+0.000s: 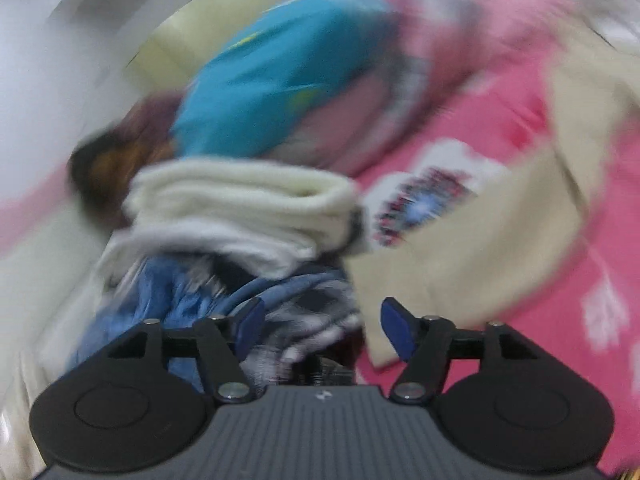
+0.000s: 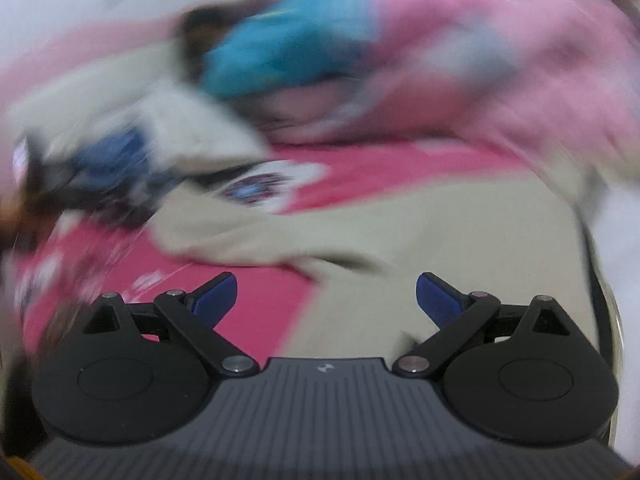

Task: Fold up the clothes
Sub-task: 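Grasp the beige sleeve cuff with the right tool while the left tool holds the sleeve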

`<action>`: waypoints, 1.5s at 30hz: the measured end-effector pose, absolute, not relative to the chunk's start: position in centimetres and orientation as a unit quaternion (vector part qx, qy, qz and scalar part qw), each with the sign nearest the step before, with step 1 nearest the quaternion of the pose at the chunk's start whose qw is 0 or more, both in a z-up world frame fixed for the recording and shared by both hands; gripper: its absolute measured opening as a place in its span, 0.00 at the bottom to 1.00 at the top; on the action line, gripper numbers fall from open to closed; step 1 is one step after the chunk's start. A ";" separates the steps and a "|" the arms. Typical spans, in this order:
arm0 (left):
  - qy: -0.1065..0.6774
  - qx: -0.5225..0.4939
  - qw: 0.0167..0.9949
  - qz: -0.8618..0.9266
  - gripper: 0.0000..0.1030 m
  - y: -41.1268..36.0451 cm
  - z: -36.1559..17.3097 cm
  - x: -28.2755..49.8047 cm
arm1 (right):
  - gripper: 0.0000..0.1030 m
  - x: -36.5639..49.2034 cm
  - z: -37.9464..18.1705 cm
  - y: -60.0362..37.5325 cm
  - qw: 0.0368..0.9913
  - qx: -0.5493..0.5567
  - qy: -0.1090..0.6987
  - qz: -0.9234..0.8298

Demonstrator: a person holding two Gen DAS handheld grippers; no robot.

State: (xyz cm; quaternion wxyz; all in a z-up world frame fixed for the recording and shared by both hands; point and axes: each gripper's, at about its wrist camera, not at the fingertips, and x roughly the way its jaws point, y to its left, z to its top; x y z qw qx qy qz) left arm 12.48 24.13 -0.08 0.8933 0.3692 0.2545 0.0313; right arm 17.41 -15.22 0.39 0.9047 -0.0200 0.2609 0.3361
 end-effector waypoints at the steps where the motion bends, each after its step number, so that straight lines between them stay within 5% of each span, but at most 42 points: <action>1: 0.248 0.403 0.881 0.012 0.72 23.7 -1.1 12.0 | 0.93 17.2 1.2 -13.2 0.897 -0.059 0.250 0.359; 10: 0.226 0.476 0.849 -0.040 0.71 24.0 -6.9 13.2 | 0.65 17.6 0.1 3.9 0.803 -0.286 0.197 0.484; 18: 0.187 0.506 0.836 -0.103 0.53 24.5 -8.4 14.3 | 0.61 18.6 -4.2 13.5 0.731 -0.415 0.187 0.509; 22: 0.185 0.502 0.836 -0.121 0.42 24.8 -8.6 14.5 | 0.60 20.0 -5.0 14.5 0.740 -0.395 0.203 0.505; 24: 0.195 0.518 0.823 -0.132 0.14 24.4 -9.0 14.4 | 0.45 20.5 -4.8 14.5 0.755 -0.377 0.215 0.492; 26: 0.200 0.514 0.822 -0.143 0.09 24.0 -8.1 14.0 | 0.17 21.0 -4.9 14.5 0.767 -0.373 0.223 0.472; 28: 0.201 0.490 0.834 -0.154 0.07 23.9 -6.0 13.5 | 0.04 21.3 -4.8 14.4 0.778 -0.376 0.220 0.453; 39: 0.203 0.354 0.889 -0.209 0.06 22.8 6.0 10.5 | 0.01 20.2 5.9 6.1 0.821 -0.310 0.127 0.461; 45: 0.266 0.232 0.892 -0.282 0.06 24.8 10.2 12.2 | 0.01 23.7 9.4 2.2 0.798 -0.226 0.158 0.535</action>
